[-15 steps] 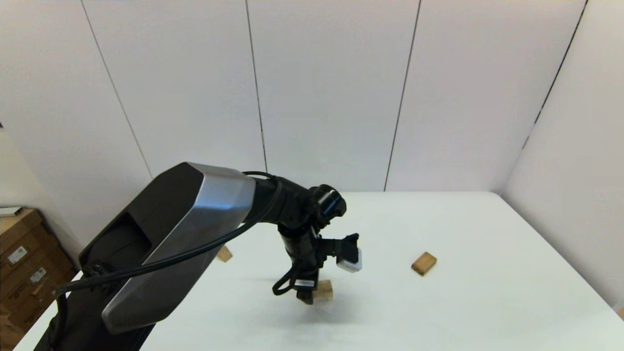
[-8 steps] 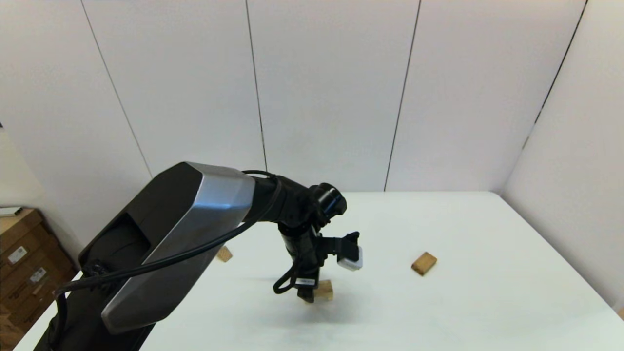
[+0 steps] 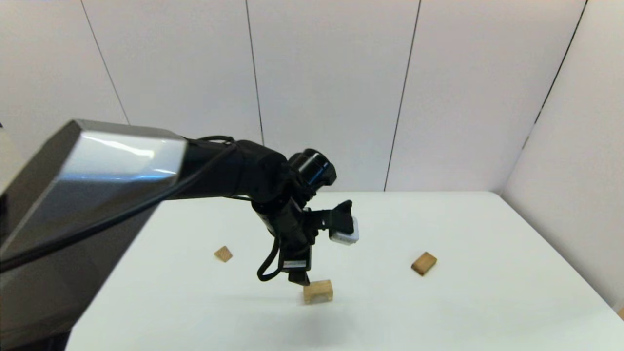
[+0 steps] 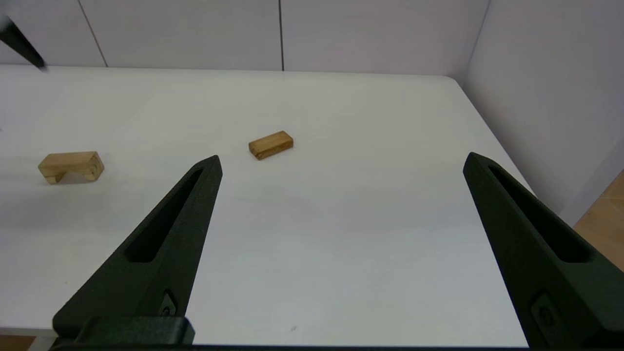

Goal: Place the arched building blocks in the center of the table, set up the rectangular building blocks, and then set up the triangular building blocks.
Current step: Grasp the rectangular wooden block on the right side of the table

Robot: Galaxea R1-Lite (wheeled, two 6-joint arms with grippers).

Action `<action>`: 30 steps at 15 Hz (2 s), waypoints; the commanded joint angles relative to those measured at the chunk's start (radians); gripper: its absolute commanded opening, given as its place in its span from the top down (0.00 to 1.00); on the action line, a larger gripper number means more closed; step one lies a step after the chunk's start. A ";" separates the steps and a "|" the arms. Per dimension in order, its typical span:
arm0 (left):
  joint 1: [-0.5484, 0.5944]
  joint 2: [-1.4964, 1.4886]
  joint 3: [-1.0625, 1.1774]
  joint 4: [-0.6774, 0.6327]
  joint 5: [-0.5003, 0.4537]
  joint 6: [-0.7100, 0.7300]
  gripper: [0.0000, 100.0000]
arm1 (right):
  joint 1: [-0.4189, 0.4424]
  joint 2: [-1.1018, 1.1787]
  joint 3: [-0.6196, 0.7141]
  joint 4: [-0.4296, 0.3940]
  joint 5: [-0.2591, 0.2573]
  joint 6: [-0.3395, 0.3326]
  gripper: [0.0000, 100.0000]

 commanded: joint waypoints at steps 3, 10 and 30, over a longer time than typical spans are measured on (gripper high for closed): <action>0.066 -0.589 0.233 0.004 0.256 -0.209 0.00 | 0.000 0.000 0.000 0.000 0.001 0.000 0.00; 0.597 -1.189 0.544 0.003 0.391 -0.223 0.00 | 0.000 0.000 0.002 0.000 0.001 0.000 0.00; 0.732 -1.959 0.972 0.040 0.403 -0.421 0.00 | 0.000 0.000 0.000 0.000 0.001 0.000 0.00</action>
